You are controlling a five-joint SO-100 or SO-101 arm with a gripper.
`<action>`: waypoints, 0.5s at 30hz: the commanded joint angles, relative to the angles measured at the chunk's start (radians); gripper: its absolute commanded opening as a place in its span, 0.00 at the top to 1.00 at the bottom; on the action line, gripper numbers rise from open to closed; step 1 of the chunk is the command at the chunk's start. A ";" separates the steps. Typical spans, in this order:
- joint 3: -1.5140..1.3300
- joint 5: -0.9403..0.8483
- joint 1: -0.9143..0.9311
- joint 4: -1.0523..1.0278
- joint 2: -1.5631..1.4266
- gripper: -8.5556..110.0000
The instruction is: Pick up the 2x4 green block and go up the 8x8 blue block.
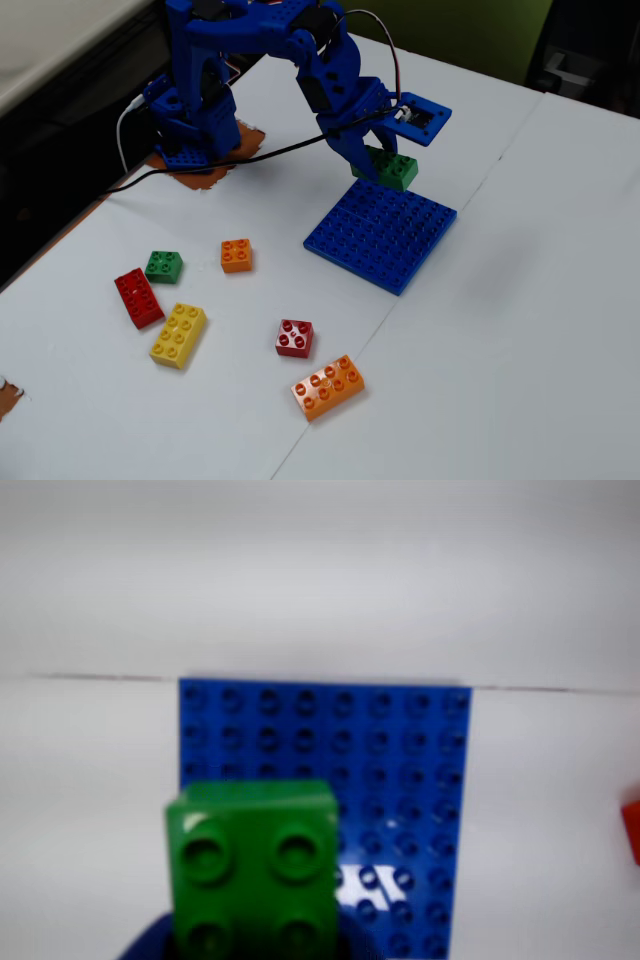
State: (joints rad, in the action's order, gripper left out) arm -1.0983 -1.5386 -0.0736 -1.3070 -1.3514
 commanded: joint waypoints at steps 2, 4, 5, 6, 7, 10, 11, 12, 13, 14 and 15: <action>0.058 -0.012 0.011 0.006 -0.054 0.93; 0.058 -0.012 0.015 0.008 -0.054 0.93; 0.058 -0.012 0.017 0.008 -0.055 0.93; 0.058 -0.012 0.020 0.006 -0.057 0.93; 0.058 -0.014 0.020 0.003 -0.060 0.93; 0.058 -0.014 0.021 -0.003 -0.060 0.93; 0.058 -0.014 0.021 -0.003 -0.060 0.93; 0.058 -0.014 0.021 -0.003 -0.060 0.93; 0.058 -0.014 0.023 -0.003 -0.060 0.93; 0.058 -0.014 0.025 -0.003 -0.060 0.93; 0.058 -0.014 0.026 -0.003 -0.060 0.93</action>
